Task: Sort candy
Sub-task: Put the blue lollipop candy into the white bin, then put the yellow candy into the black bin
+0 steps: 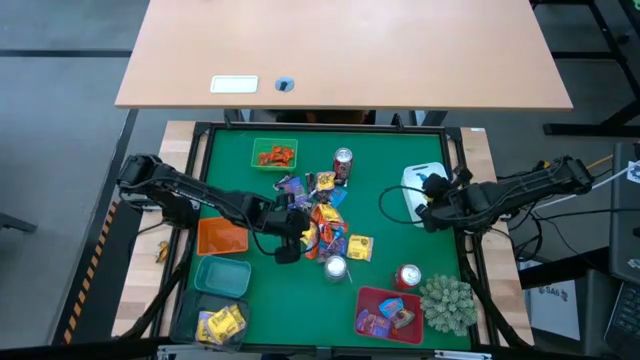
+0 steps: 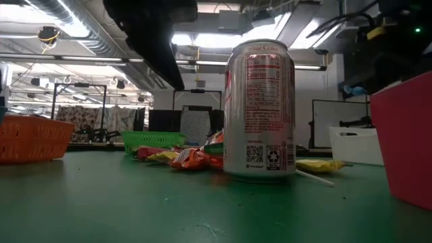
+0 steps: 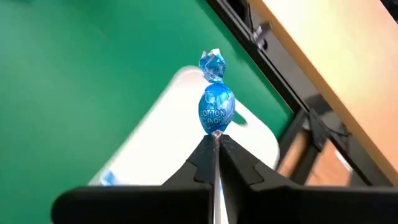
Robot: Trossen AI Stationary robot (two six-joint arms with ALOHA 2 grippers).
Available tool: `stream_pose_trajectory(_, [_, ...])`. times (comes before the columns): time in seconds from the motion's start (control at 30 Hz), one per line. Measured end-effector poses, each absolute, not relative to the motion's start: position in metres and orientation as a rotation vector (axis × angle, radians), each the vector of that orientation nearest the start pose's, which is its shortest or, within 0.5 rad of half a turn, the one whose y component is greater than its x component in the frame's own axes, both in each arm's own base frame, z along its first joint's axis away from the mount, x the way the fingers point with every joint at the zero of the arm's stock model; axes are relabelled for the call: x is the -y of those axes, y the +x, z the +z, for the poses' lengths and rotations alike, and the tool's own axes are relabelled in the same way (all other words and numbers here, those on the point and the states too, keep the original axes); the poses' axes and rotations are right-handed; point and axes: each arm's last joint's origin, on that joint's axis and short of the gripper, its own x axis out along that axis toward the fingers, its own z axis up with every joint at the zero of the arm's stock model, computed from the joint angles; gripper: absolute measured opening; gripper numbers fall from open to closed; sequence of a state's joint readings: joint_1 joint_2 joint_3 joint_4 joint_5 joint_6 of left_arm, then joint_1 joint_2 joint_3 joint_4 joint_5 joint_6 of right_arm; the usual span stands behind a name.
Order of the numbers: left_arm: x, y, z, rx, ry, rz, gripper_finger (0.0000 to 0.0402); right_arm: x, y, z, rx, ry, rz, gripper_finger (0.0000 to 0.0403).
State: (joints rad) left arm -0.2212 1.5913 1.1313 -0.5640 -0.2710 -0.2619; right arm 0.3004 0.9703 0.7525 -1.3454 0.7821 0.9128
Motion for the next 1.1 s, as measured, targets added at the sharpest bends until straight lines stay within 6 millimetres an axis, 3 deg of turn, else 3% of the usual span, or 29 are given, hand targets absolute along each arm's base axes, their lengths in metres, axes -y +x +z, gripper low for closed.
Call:
stream_pose_trajectory(0.3, [0.080, 0.318, 0.217, -1.011, 0.051, 0.138, 0.0144, -0.017, 0.121, 0.238, -1.065, -0.053, -0.896, 0.0039])
stream_pose_trajectory(0.5, [0.091, 0.325, 0.191, -1.078, 0.116, 0.123, 0.0144, -0.017, 0.120, 0.238, -1.070, -0.049, -0.893, 0.0098])
stream_pose_trajectory(0.77, [0.085, 0.334, 0.163, -1.132, 0.234, 0.180, 0.0144, -0.017, 0.121, 0.238, -1.066, -0.044, -0.891, 0.0158])
stream_pose_trajectory(1.1, [0.072, 0.341, 0.136, -1.212, 0.240, 0.223, 0.0144, -0.020, 0.130, 0.238, -0.982, 0.030, -0.866, 0.0167])
